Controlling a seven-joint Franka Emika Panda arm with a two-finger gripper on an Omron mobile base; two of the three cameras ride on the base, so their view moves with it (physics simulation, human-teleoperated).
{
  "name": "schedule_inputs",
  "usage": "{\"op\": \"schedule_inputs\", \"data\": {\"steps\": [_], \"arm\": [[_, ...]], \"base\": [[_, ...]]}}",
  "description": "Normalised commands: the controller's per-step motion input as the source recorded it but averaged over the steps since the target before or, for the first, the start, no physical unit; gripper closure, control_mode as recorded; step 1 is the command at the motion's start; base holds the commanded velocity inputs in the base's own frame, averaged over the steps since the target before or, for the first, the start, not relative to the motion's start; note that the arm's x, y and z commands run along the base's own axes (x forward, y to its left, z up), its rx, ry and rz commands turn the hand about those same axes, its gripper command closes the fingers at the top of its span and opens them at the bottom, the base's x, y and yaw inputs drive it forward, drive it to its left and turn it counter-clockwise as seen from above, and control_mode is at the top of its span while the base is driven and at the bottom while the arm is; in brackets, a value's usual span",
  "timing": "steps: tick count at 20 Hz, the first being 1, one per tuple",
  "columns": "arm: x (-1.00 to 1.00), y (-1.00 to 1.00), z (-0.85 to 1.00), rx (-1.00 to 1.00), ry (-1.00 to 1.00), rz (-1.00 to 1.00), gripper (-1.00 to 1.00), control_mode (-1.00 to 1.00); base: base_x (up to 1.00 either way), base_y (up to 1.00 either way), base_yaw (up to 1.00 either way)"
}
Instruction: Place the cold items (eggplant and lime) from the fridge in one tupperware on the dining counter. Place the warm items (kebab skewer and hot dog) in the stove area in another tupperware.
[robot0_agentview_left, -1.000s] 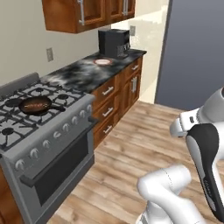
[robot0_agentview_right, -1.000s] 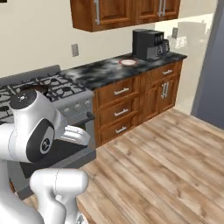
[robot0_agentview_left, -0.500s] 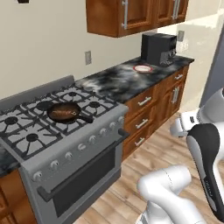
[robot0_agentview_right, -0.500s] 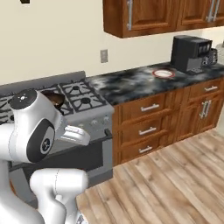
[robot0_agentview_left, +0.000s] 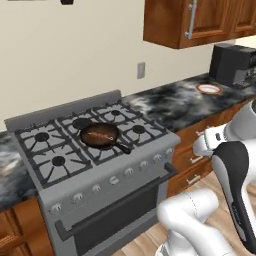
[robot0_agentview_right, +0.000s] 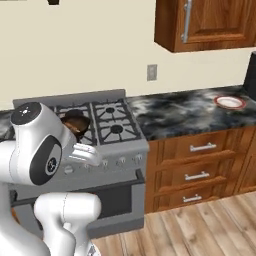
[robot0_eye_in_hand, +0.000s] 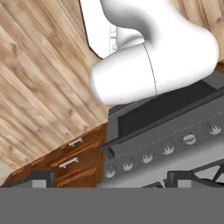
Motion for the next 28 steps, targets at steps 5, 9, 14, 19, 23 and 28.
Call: {"op": "schedule_inputs", "data": {"steps": [5, 9, 14, 19, 23, 28], "arm": [[0.00, 0.00, 0.00, 0.00, 0.00, 0.00, -1.00, 1.00], [0.00, 0.00, 0.00, 0.00, 0.00, 0.00, -1.00, 1.00], [0.00, 0.00, 0.00, 0.00, 0.00, 0.00, -1.00, 1.00], [0.00, 0.00, 0.00, 0.00, 0.00, 0.00, -1.00, 1.00], [0.00, 0.00, 0.00, 0.00, 0.00, 0.00, -1.00, 1.00], [0.00, 0.00, 0.00, 0.00, 0.00, 0.00, -1.00, 1.00]], "base": [[0.39, -0.54, 0.36], [0.28, -0.21, 0.24], [0.28, -0.02, 0.20], [0.45, 0.00, 0.29], [0.49, 0.00, 0.34], [0.43, 0.00, 0.34]]}}
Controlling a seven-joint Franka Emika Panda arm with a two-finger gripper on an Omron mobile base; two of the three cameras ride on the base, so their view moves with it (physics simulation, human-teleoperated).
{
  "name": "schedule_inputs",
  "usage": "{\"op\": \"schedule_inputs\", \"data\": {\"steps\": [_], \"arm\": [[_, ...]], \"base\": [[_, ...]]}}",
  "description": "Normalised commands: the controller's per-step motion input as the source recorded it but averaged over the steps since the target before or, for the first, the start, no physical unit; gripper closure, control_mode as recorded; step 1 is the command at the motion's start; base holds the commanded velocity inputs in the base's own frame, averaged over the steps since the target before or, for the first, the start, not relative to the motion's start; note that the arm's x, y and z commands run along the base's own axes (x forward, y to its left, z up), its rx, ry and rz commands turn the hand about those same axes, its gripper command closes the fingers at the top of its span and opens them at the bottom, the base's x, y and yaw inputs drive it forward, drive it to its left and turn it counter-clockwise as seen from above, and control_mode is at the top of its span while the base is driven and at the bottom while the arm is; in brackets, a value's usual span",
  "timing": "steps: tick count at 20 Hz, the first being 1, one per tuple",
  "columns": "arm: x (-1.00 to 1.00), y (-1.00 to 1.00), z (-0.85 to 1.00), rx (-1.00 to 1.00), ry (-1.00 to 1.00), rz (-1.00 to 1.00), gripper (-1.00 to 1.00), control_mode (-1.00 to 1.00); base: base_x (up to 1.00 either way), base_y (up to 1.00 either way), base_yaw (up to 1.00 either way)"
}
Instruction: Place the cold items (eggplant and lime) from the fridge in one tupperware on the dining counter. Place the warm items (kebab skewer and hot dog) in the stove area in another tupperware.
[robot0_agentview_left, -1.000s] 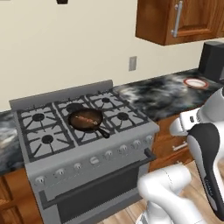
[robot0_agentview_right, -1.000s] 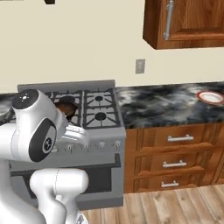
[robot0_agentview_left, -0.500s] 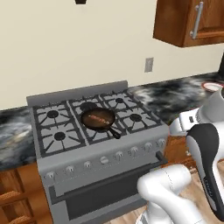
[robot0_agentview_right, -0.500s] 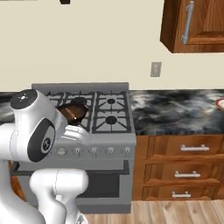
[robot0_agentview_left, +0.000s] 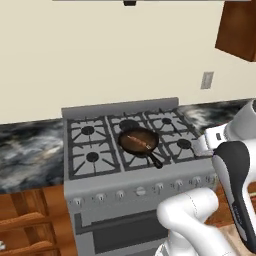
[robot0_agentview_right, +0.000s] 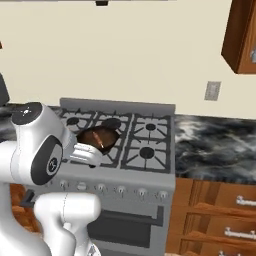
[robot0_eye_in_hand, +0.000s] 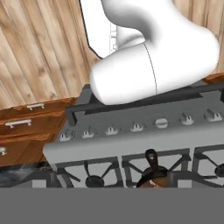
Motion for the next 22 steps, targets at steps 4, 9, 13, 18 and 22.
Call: {"op": "schedule_inputs", "data": {"steps": [4, 9, 13, 18, 22], "arm": [[0.00, 0.00, 0.00, 0.00, 0.00, 0.00, -1.00, 1.00], [0.00, 0.00, 0.00, 0.00, 0.00, 0.00, -1.00, 1.00], [0.28, 0.00, -0.02, 0.00, 0.00, 0.19, -1.00, -1.00], [0.63, 0.05, -0.05, 0.00, 0.04, 0.23, -1.00, -1.00], [0.59, 0.30, -0.03, -0.04, 0.04, 0.12, -1.00, -1.00]], "base": [[0.28, -0.02, 0.26], [0.20, -0.02, 0.21], [0.00, 0.00, 0.00], [0.00, 0.00, 0.00], [0.00, 0.00, 0.00]]}}
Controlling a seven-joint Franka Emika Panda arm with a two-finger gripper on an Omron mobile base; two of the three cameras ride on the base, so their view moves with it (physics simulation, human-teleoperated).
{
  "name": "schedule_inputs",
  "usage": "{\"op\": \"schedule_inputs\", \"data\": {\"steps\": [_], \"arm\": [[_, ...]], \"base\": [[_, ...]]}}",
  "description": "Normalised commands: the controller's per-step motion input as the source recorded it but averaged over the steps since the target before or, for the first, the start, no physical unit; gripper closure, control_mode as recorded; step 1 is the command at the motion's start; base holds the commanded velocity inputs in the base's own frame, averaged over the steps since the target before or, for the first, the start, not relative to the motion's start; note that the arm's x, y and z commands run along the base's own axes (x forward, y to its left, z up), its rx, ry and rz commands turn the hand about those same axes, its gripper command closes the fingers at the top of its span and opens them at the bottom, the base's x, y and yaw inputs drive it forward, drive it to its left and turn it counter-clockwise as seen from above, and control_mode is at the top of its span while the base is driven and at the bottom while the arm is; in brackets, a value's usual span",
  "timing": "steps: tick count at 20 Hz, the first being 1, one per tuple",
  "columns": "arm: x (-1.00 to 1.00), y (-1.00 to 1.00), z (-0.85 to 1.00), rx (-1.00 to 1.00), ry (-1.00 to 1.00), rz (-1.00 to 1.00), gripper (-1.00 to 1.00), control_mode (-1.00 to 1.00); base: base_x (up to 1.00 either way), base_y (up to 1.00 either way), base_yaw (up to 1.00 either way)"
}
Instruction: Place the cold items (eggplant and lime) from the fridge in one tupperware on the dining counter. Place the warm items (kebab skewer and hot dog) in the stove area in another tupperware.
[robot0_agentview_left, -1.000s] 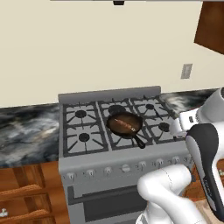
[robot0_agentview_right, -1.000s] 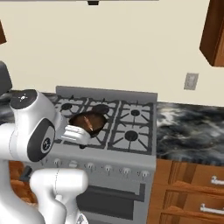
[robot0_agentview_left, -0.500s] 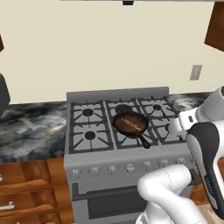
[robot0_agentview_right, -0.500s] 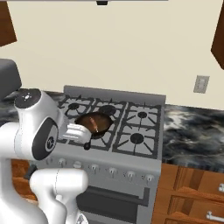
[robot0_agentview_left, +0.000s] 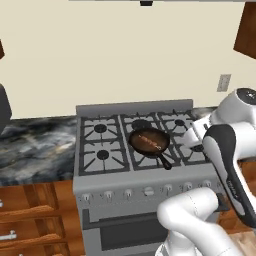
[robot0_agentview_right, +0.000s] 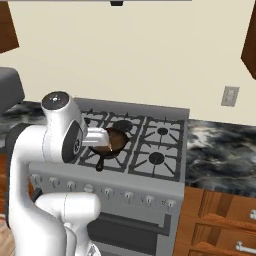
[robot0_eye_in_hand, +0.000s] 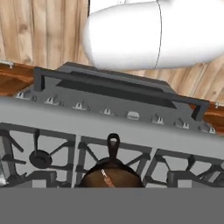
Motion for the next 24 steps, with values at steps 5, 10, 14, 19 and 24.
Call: {"op": "schedule_inputs", "data": {"steps": [5, 10, 14, 19, 24], "arm": [[0.68, 0.41, -0.19, -0.10, 0.11, 0.07, -1.00, -1.00], [0.88, 0.39, -0.42, -0.15, 0.22, 0.08, -1.00, -1.00], [0.89, 0.03, -0.47, -0.05, 0.20, 0.16, -1.00, -1.00], [0.94, -0.02, -0.48, -0.01, 0.22, 0.24, -1.00, -1.00], [0.70, -0.02, -0.46, 0.00, 0.09, 0.19, -1.00, -1.00]], "base": [[0.00, 0.00, 0.00], [0.00, 0.00, 0.00], [0.00, 0.00, 0.00], [0.00, 0.00, 0.00], [0.00, 0.00, 0.00]]}}
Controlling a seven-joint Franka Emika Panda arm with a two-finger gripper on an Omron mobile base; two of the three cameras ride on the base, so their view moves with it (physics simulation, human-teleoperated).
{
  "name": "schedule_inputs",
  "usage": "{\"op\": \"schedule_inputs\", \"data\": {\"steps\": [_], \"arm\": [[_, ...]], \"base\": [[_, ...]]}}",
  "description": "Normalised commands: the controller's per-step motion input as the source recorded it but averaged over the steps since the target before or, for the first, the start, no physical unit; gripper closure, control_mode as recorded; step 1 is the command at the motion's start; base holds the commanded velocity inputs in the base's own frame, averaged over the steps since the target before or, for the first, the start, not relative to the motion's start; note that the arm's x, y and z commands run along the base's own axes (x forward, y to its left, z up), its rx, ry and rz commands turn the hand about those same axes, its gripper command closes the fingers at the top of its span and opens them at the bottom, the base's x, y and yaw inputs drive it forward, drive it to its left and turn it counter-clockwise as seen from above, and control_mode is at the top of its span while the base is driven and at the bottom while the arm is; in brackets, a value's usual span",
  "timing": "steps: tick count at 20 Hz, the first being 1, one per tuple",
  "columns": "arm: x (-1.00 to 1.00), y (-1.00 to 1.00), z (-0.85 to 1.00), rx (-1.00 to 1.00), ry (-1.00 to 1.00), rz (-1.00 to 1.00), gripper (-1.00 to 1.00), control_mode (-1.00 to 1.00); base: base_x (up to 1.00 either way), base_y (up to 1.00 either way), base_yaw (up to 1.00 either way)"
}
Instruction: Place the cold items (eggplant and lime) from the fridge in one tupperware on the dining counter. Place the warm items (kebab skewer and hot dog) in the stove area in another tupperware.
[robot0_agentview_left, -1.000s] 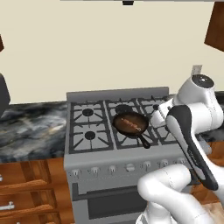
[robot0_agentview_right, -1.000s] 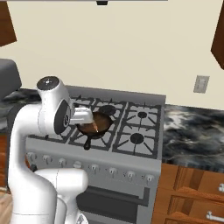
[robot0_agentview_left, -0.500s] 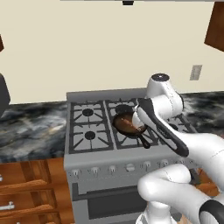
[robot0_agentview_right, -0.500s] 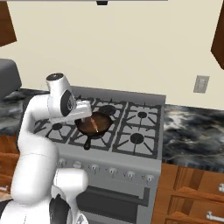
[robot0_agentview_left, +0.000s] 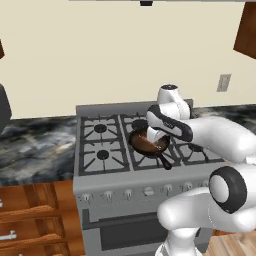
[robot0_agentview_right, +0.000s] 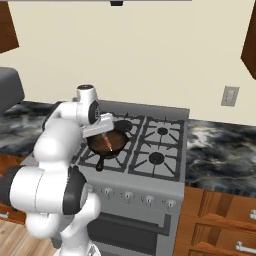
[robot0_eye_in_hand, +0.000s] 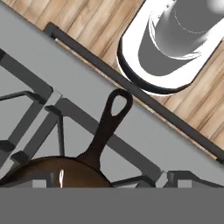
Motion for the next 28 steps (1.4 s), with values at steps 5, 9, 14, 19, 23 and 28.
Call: {"op": "schedule_inputs", "data": {"steps": [5, 9, 14, 19, 23, 28], "arm": [[0.59, 0.00, -0.45, 0.01, 0.03, 0.09, -1.00, -1.00], [0.46, -0.01, -0.48, 0.09, 0.00, 0.00, -1.00, -1.00], [0.46, -0.01, -0.46, 0.11, 0.00, 0.00, -1.00, -1.00], [0.58, -0.05, -0.42, 0.06, 0.00, 0.00, -1.00, -1.00], [0.66, -0.18, -0.40, 0.04, 0.00, 0.01, -1.00, -1.00], [0.67, -0.21, -0.40, 0.03, 0.00, 0.02, -1.00, -1.00]], "base": [[0.00, 0.00, 0.00], [0.00, 0.00, 0.00], [0.00, 0.00, 0.00], [0.00, 0.00, 0.00], [0.00, 0.00, 0.00], [0.00, 0.00, 0.00]]}}
